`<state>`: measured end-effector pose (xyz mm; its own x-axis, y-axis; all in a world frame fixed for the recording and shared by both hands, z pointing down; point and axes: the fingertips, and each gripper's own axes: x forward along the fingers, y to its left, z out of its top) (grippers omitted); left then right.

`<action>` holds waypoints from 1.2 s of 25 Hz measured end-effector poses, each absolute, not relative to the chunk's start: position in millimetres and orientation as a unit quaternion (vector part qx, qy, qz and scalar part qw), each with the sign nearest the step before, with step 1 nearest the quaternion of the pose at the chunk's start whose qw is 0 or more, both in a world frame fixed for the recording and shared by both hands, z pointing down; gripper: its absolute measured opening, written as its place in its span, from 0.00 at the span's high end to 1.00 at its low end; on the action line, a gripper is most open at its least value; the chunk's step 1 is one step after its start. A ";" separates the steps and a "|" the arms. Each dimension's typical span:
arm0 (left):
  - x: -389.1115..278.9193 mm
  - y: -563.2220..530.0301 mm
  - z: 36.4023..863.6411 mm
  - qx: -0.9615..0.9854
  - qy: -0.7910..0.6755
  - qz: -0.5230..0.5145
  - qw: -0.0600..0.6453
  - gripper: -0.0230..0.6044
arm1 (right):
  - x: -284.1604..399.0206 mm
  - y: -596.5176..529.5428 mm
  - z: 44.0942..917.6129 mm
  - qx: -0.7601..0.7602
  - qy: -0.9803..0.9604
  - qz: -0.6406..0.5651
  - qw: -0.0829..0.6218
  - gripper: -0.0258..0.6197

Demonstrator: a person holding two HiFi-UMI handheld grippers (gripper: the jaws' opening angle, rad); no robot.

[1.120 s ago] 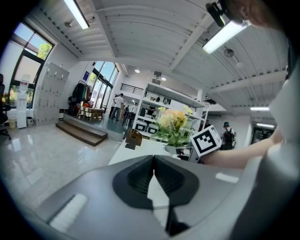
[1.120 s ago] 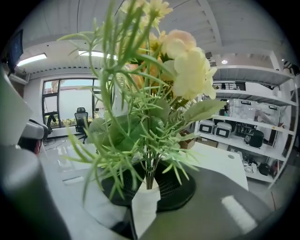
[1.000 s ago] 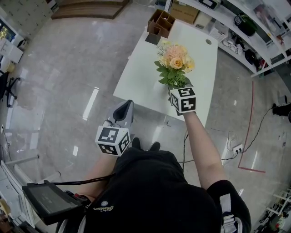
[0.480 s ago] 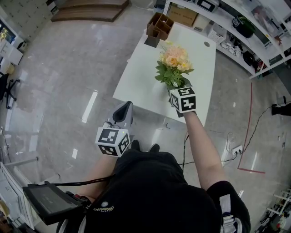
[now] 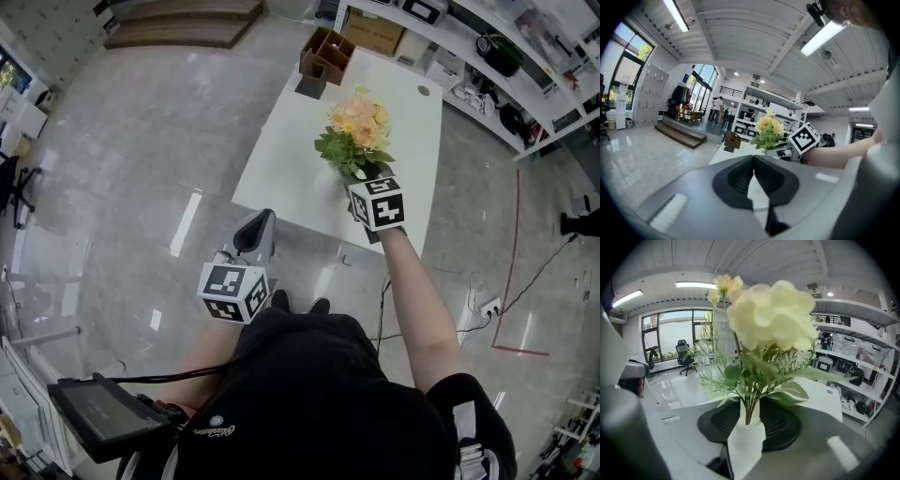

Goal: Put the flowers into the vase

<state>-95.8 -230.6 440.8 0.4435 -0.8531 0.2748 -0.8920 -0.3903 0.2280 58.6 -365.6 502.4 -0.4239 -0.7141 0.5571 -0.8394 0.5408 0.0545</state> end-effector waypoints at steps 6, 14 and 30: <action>-97.3 -228.7 439.4 0.833 -0.524 0.054 0.170 0.95 | 55.5 -361.8 501.2 0.456 -0.836 0.122 0.277 0.71; -94.0 -229.1 435.9 0.835 -0.522 0.051 0.167 0.95 | 58.3 -355.2 500.2 0.453 -0.836 0.129 0.280 0.70; -80.7 -226.9 431.1 0.843 -0.511 0.055 0.162 0.95 | 70.6 -320.5 500.3 0.445 -0.842 0.161 0.257 0.71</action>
<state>-80.7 -226.9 431.1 0.4725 -0.8431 0.2570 -0.8783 -0.4262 0.2165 70.6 -320.5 500.3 -0.4712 -0.6676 0.5765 -0.8331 0.5515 -0.0423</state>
